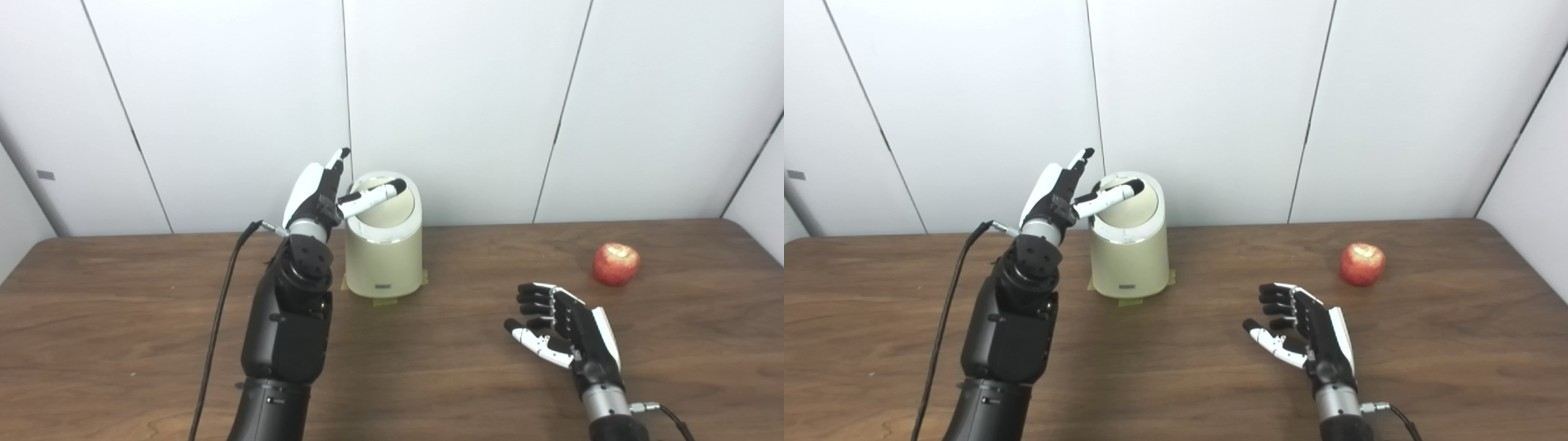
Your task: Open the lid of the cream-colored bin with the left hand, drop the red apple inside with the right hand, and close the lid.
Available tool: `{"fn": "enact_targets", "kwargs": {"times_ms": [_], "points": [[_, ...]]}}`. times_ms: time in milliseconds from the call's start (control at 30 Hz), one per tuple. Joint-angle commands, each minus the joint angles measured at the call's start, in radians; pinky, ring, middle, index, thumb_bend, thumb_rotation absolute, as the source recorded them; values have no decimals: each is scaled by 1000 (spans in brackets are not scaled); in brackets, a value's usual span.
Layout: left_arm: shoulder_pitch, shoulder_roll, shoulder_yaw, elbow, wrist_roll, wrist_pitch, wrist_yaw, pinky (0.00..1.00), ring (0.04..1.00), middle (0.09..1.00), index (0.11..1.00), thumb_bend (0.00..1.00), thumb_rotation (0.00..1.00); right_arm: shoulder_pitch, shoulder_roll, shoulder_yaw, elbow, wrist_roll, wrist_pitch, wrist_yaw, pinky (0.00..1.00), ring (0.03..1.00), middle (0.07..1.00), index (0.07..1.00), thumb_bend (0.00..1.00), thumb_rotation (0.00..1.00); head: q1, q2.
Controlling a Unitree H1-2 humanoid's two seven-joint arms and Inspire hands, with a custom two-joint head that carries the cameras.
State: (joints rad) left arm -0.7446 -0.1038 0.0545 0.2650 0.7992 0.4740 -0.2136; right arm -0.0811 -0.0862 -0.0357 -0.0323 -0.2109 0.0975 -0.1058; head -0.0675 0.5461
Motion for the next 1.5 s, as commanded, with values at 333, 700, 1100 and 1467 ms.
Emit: {"fn": "enact_targets", "kwargs": {"times_ms": [333, 700, 1100, 1467], "points": [[-85, 42, -45, 79, 28, -5, 107, 1000, 1000, 1000, 1000, 900, 399, -16, 1, 5, -47, -8, 17, 3, 582, 654, 664, 647, 292, 30, -3, 4], [-76, 81, -128, 108, 1, -5, 211, 1000, 1000, 1000, 1000, 798, 368, -13, 1, 11, -59, -9, 27, 8, 576, 648, 663, 643, 296, 15, -6, 10], [-81, 90, -174, 111, 40, -4, 242, 1000, 1000, 1000, 1000, 861, 334, -11, 1, 16, -65, -13, 31, 7, 574, 643, 656, 637, 290, 0, -7, 14], [-86, 197, -412, 99, 360, -5, 235, 1000, 1000, 1000, 1000, 992, 178, -13, 1, 20, -74, -16, 57, 10, 581, 646, 659, 637, 296, 7, -8, 16]]}}
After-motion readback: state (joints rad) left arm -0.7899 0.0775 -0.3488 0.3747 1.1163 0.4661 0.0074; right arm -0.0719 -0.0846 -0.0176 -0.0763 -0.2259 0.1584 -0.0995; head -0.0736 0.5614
